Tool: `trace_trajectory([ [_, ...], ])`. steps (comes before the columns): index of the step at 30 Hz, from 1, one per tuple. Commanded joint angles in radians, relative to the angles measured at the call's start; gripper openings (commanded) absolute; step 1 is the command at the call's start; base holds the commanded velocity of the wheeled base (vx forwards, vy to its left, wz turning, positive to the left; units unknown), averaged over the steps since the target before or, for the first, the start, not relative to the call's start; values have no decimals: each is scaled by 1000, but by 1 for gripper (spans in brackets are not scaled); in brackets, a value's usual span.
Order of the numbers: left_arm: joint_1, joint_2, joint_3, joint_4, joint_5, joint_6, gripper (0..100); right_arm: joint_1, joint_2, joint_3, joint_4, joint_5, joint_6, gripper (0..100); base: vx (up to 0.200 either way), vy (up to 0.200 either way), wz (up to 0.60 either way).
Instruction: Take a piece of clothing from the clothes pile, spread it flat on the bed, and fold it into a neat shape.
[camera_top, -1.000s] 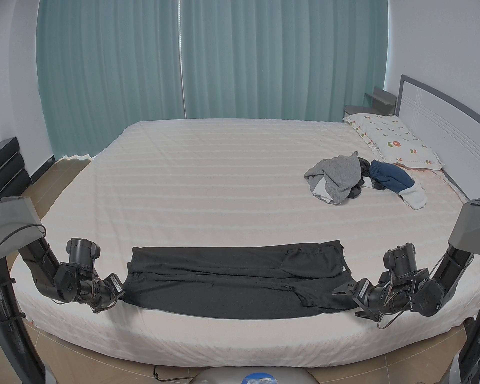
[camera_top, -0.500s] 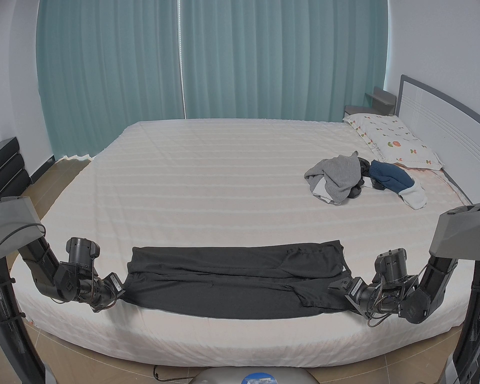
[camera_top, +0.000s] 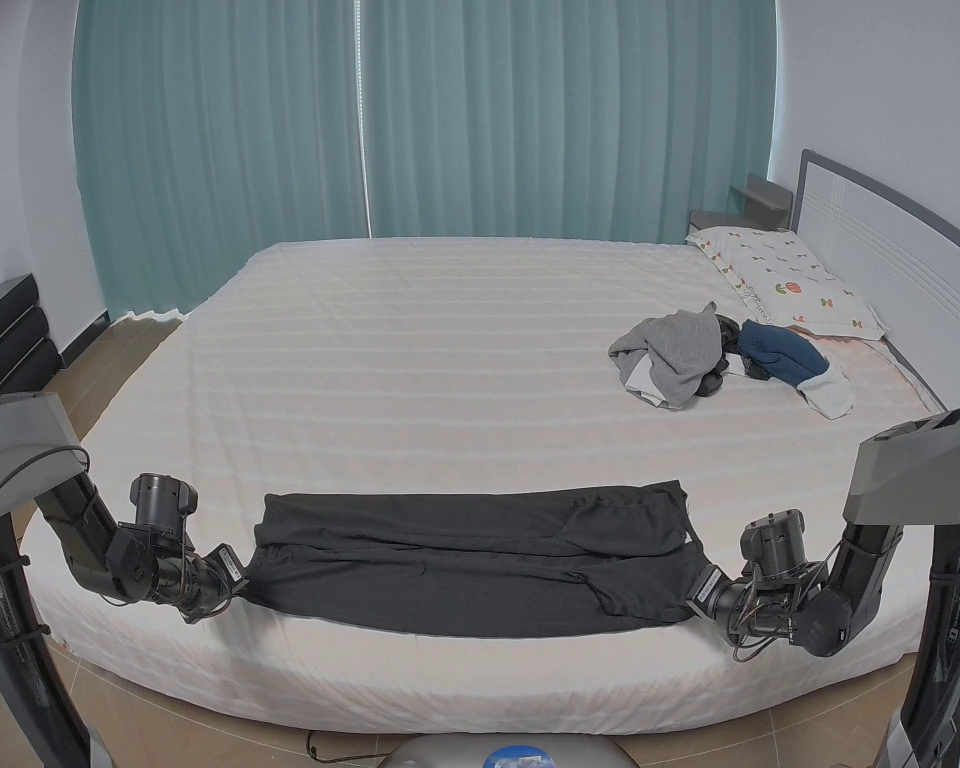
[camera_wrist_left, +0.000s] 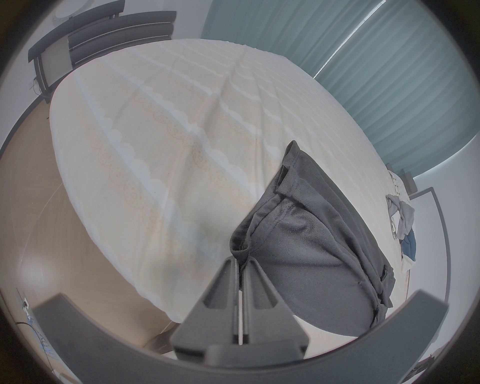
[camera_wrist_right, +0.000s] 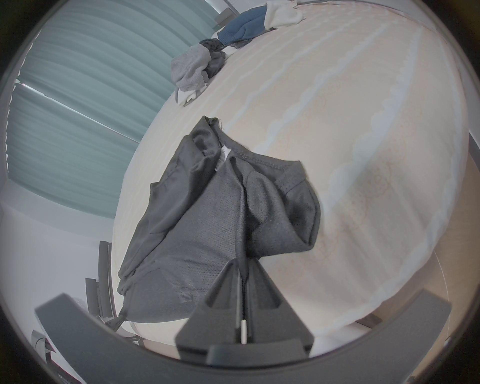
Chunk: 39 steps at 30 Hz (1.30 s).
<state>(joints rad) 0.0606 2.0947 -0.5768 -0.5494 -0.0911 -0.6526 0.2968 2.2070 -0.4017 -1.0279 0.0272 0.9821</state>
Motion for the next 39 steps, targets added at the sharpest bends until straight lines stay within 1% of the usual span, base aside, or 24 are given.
trace_trajectory([
  [1,28,-19,0,8,1,25,0,-5,-87,23,15,0,-3,0,0,0,0],
  [5,30,-45,-3,29,1,25,0,-11,-112,27,37,0,-8,0,0,0,0],
  [10,30,-74,-5,72,-1,33,0,-11,-158,21,121,10,-10,0,0,0,0],
  [12,31,-68,-6,80,-3,50,0,-8,-161,20,141,11,-11,0,0,0,0],
  [15,31,-67,-6,98,-3,60,0,-7,-159,21,144,11,-13,0,0,0,0],
  [19,31,-71,-6,160,-3,108,0,-7,-151,29,146,13,-54,0,0,0,0],
  [26,30,-48,-5,158,-3,116,0,1,-109,29,146,13,-62,0,0,0,0],
  [27,28,-48,-5,160,-3,116,100,2,-104,29,146,13,-63,100,0,0,0],
  [32,27,-51,-3,161,-3,116,100,2,-96,30,141,16,-69,100,0,0,0],
  [37,34,-70,-8,152,-4,113,100,-2,-178,47,146,14,-100,100,0,0,0],
  [39,36,-76,-14,135,-19,108,100,-22,-239,43,150,13,-103,100,0,0,0],
])
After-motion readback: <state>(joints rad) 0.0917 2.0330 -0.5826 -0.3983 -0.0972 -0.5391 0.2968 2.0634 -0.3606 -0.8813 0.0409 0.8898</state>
